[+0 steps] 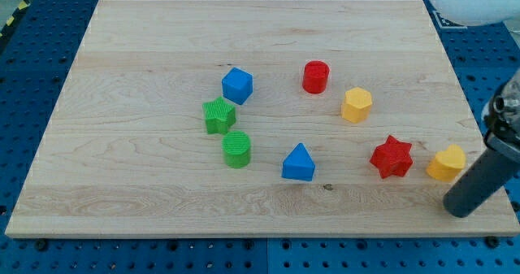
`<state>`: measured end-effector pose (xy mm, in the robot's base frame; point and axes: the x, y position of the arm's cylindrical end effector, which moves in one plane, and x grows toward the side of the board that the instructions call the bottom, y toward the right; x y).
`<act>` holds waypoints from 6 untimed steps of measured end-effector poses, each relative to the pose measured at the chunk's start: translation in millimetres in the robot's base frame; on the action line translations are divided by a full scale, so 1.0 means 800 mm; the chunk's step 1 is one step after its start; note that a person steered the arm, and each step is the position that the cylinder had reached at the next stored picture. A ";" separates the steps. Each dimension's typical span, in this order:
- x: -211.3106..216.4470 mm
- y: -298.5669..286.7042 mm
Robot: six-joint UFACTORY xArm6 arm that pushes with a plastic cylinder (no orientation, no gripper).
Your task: Move yellow heart to red star
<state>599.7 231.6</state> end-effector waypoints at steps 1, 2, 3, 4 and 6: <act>0.000 0.019; -0.006 0.023; -0.035 0.023; -0.037 0.023; -0.074 0.019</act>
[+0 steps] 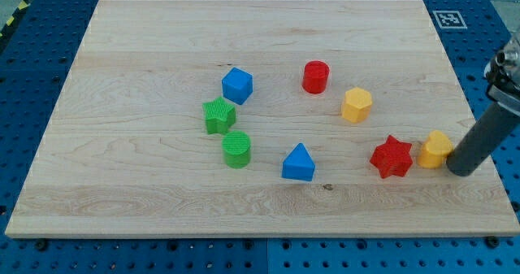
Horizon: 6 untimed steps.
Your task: Move yellow heart to red star
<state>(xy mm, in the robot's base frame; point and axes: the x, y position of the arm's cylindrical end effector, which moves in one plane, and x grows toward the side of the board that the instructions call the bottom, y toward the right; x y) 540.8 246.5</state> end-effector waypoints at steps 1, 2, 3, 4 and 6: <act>-0.001 0.000; -0.001 -0.005; -0.001 -0.023; -0.001 -0.024; -0.001 -0.030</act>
<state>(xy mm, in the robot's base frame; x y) 539.7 222.3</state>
